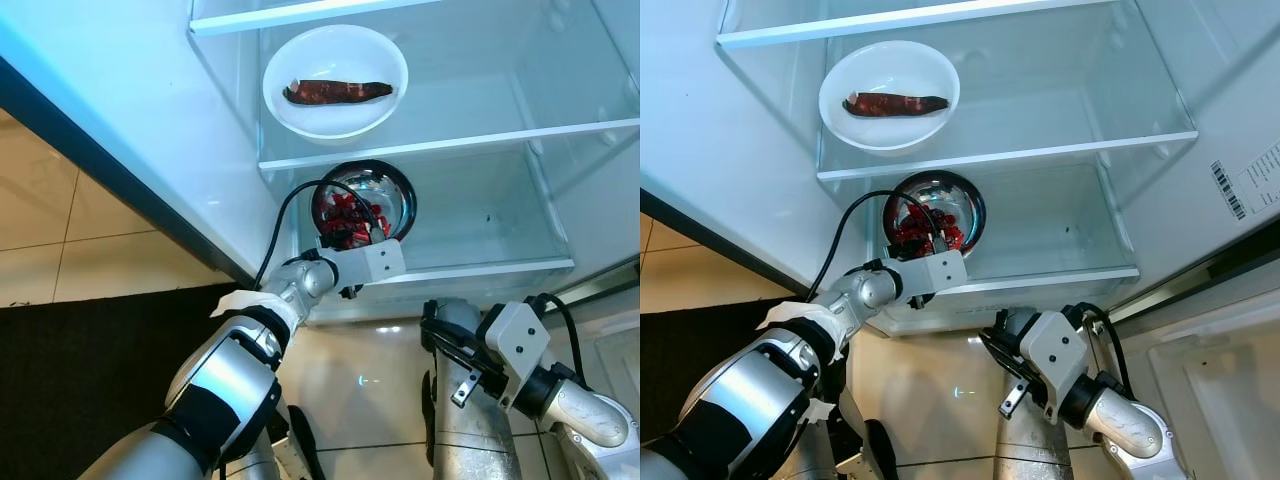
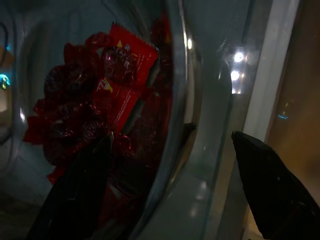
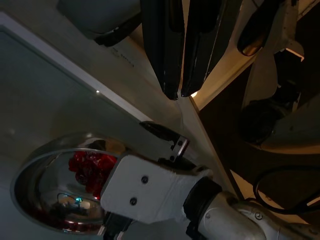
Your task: Restocking fridge
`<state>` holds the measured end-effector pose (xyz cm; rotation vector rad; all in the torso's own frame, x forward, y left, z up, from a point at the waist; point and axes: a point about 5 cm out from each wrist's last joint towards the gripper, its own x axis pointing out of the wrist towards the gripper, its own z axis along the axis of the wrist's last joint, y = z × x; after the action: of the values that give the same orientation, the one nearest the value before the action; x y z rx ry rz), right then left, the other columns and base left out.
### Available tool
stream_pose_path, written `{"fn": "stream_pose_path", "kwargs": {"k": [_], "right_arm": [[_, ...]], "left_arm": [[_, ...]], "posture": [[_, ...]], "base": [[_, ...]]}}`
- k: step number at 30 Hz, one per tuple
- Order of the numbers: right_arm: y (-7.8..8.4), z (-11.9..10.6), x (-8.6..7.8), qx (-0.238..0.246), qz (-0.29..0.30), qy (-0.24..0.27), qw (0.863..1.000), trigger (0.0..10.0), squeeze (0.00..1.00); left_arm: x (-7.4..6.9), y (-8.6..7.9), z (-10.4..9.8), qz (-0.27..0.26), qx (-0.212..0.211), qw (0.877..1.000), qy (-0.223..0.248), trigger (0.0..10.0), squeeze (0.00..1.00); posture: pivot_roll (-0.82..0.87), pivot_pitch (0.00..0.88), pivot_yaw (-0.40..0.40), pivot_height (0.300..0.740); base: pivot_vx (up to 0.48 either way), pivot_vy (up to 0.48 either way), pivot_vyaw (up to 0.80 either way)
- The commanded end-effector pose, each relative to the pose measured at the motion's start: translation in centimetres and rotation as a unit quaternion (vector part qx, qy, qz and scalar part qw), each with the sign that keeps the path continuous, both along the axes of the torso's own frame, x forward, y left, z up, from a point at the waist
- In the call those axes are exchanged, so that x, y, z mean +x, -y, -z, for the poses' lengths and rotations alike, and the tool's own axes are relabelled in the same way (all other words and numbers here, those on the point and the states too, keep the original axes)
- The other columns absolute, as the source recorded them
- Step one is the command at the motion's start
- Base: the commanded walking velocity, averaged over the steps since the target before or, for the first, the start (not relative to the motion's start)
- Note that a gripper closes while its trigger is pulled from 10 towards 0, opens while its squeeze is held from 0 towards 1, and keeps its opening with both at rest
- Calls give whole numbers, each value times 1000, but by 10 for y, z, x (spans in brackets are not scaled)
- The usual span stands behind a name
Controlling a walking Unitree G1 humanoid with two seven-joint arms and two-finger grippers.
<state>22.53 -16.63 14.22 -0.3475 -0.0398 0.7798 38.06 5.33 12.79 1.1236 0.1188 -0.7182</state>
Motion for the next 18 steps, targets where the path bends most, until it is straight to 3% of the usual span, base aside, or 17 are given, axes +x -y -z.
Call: {"fn": "stream_pose_path", "kwargs": {"k": [1, 8, 16, 18], "right_arm": [[0, 5, -4, 3, -4, -13, 1000, 10000, 0], [1, 3, 2, 3, -5, -8, 1000, 10000, 0], [1, 2, 6, 1, -5, -4, 1000, 10000, 0], [1, 2, 7, 1, -6, -2, 1000, 10000, 0]], "left_arm": [[-7, -7, 19, -9, 27, 999, -21, 10000, 0], [-2, 1, 3, 11, 0, 1000, 3, 10000, 0], [-3, 5, 1, 27, -18, 999, -27, 10000, 0], [-3, 7, -2, 32, -40, 997, -53, 10000, 0]], "posture": [[-271, 554, 110, 406], [-260, 533, 104, 406], [-255, 522, 105, 406], [-253, 514, 102, 406]], "base": [[0, 0, 0], [0, 0, 0], [0, 0, 0], [0, 0, 0]]}}
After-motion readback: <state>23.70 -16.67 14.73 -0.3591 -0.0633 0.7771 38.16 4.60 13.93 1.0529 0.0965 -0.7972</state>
